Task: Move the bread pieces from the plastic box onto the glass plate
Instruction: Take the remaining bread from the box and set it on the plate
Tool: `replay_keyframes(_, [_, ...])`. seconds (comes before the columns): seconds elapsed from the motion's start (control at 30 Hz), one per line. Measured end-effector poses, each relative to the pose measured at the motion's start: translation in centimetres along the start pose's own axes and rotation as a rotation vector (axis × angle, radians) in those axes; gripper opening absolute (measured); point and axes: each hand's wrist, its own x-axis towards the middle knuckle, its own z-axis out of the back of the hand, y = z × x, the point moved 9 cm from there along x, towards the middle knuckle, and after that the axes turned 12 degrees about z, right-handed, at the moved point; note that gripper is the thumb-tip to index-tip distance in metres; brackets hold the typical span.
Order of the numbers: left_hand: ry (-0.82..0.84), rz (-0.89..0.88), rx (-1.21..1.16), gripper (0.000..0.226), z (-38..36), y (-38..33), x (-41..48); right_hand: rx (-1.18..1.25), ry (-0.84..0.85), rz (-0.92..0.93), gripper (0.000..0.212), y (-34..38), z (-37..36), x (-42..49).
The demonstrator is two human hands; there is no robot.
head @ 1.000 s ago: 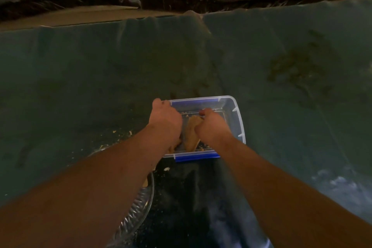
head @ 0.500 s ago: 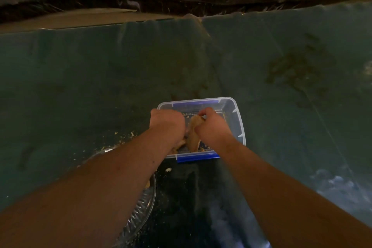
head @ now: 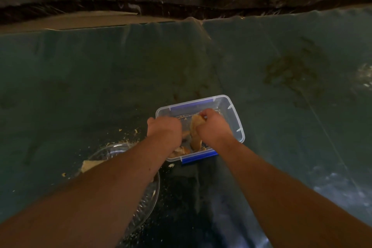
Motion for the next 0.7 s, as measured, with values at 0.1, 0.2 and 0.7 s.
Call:
replay_keyframes(0.1, [-0.063, -0.072, -0.186, 0.022, 2.1, 0.8, -1.0, -0.011, 0.011, 0.026, 0.025, 1.4, 0.5, -0.2])
replay_keyframes(0.2, [-0.166, -0.172, -0.413, 0.019, 5.4, 2.9, -2.2, 0.004, -0.023, 0.087, 0.015, 4.1, 1.8, -0.6])
replay_keyframes(0.7, [0.187, -0.074, -0.425, 0.043, 3.5, 21.6, -6.1, -0.124, 0.498, 0.288, 0.035, 16.1, -8.5, -6.0])
